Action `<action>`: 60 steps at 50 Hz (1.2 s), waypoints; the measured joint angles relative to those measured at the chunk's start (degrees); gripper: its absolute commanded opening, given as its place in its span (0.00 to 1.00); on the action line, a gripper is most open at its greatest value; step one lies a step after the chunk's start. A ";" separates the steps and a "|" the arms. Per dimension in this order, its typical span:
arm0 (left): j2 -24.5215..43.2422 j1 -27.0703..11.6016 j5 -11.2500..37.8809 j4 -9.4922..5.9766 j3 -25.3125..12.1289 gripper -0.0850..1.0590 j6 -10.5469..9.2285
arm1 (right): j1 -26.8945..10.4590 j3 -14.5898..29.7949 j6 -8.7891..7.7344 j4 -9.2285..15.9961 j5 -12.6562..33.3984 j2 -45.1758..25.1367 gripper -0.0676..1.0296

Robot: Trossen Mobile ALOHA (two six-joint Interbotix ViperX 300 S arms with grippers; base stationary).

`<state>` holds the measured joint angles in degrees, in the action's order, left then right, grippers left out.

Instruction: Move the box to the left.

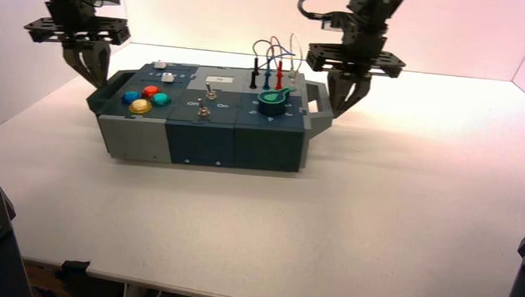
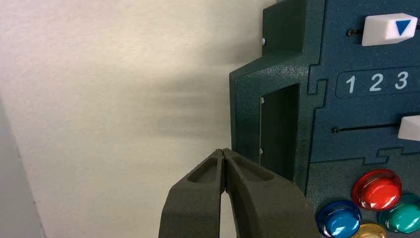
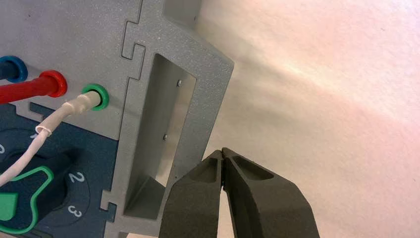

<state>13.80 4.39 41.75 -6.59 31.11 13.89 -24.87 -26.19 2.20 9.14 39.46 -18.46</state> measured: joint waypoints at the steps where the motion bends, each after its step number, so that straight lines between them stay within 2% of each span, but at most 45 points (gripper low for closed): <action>1: -0.09 0.09 0.00 0.00 0.00 0.05 -0.09 | -0.26 0.44 0.00 0.00 0.26 -0.26 0.04; 13: -0.97 3.16 0.00 0.09 0.00 0.05 0.00 | -2.55 2.90 0.00 0.00 1.49 -1.76 0.04; 26: -4.48 4.57 -1.49 -0.18 0.79 0.05 -0.09 | -3.08 2.99 0.09 0.09 1.67 -1.76 0.04; 34: -9.76 6.94 -1.49 -0.88 0.97 0.05 -0.18 | -2.64 2.37 0.00 -1.23 1.67 0.18 0.04; 39: -12.66 6.77 -0.79 -1.85 0.97 0.05 -0.18 | -1.49 1.85 0.00 -2.55 2.37 3.25 0.04; 46: -16.17 3.34 0.00 -2.20 1.05 0.05 0.00 | -0.70 1.76 0.09 -3.87 4.22 7.56 0.04; 54: -21.53 -4.75 2.29 -2.46 1.85 0.05 0.09 | -1.23 0.62 -0.09 -4.31 5.71 14.59 0.04; 60: -24.61 -8.26 3.16 -2.46 2.20 0.05 0.09 | -1.58 -1.23 -1.49 -4.66 6.15 21.80 0.04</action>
<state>-10.81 -3.87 44.91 -9.05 33.31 13.97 -26.46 -27.42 0.70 4.48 45.62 3.34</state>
